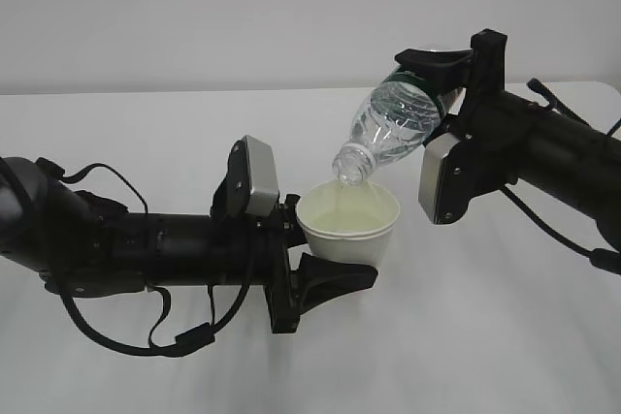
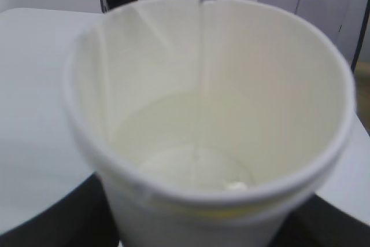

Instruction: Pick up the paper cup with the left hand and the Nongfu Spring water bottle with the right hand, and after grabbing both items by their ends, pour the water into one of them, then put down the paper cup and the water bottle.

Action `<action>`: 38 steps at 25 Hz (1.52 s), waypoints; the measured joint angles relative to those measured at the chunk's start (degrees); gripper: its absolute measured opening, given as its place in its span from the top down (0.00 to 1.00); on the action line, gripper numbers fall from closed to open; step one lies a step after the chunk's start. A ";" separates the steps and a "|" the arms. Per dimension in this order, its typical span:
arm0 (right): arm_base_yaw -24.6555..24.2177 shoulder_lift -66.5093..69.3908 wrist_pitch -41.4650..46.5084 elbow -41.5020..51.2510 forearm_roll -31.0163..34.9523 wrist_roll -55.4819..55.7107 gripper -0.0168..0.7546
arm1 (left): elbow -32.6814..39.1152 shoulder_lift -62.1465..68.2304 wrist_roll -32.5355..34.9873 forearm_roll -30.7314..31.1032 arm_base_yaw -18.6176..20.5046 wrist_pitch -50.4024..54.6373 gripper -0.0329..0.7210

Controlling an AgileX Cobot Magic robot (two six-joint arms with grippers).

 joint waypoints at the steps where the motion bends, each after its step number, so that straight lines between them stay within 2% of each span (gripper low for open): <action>1: 0.00 0.00 0.00 0.00 0.00 0.00 0.40 | 0.00 0.00 0.00 0.00 0.00 0.00 0.36; 38: 0.00 0.00 -0.34 0.00 0.00 -0.49 0.40 | 0.00 0.00 0.00 0.00 0.00 0.00 0.36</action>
